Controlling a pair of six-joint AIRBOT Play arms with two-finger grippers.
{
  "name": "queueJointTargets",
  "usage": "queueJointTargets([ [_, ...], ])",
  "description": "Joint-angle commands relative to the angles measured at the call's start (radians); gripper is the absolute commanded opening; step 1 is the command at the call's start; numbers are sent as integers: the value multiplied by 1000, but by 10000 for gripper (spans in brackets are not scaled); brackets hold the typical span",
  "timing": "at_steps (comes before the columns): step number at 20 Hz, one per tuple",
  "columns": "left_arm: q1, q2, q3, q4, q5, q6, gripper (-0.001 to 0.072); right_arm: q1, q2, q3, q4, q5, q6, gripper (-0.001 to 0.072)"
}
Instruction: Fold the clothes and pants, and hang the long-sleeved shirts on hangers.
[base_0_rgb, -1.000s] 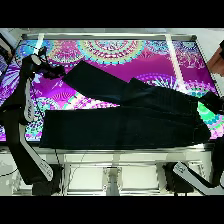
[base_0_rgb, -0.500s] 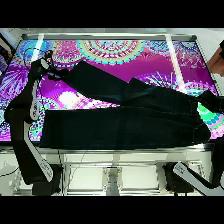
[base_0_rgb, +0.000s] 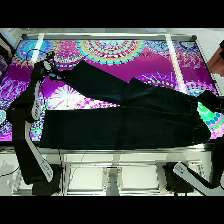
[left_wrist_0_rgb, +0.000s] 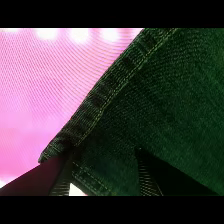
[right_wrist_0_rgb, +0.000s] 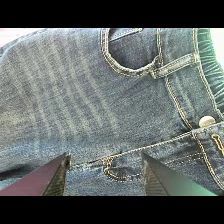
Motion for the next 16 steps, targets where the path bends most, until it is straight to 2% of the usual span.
queueJointTargets([
  [1,1,39,2,74,0,-2,418,0,0,1,-7,-2,0,499],
  [4,15,63,3,84,-4,-2,420,0,0,1,-8,-6,0,499],
  [6,18,56,3,84,-15,-2,480,0,0,1,-8,-6,0,499],
  [16,17,14,2,77,-61,-2,477,0,0,1,-8,-11,0,499],
])
